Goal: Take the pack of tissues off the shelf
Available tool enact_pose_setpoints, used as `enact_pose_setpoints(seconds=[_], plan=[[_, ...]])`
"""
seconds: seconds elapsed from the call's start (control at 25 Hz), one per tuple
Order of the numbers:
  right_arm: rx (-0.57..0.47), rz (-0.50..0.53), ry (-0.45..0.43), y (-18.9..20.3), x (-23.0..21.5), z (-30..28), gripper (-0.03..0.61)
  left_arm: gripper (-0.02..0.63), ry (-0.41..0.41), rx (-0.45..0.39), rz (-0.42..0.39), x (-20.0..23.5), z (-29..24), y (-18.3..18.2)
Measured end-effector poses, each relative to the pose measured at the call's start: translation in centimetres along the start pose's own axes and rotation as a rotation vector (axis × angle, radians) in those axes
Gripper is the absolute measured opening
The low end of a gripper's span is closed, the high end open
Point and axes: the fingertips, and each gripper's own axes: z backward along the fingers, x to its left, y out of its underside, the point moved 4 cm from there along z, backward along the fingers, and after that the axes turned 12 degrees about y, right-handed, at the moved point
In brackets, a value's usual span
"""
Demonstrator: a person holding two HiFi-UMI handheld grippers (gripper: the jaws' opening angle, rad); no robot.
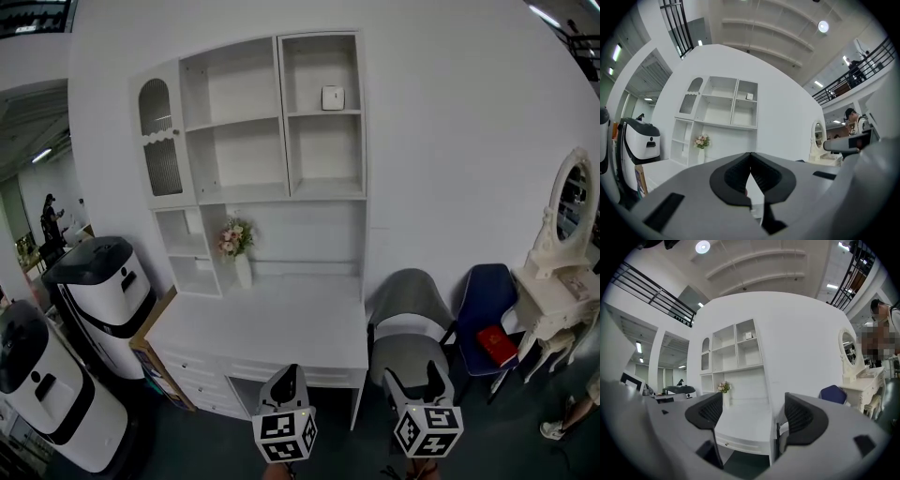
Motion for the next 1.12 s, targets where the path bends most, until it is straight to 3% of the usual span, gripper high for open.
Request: enact_pose_setpoints(seconds=[0.72, 1.12], plan=[[0.008, 0.007, -0.003, 1.2, -1.5, -11.9, 0.387, 0.018, -0.025, 0.035, -0.004, 3.7, -11.1, 2.2], [-0.032, 0.037, 0.013, -1.5, 1.3, -23.3, 0.38, 0.018, 0.015, -0.004, 0.014, 10.7, -21.8, 0.7]])
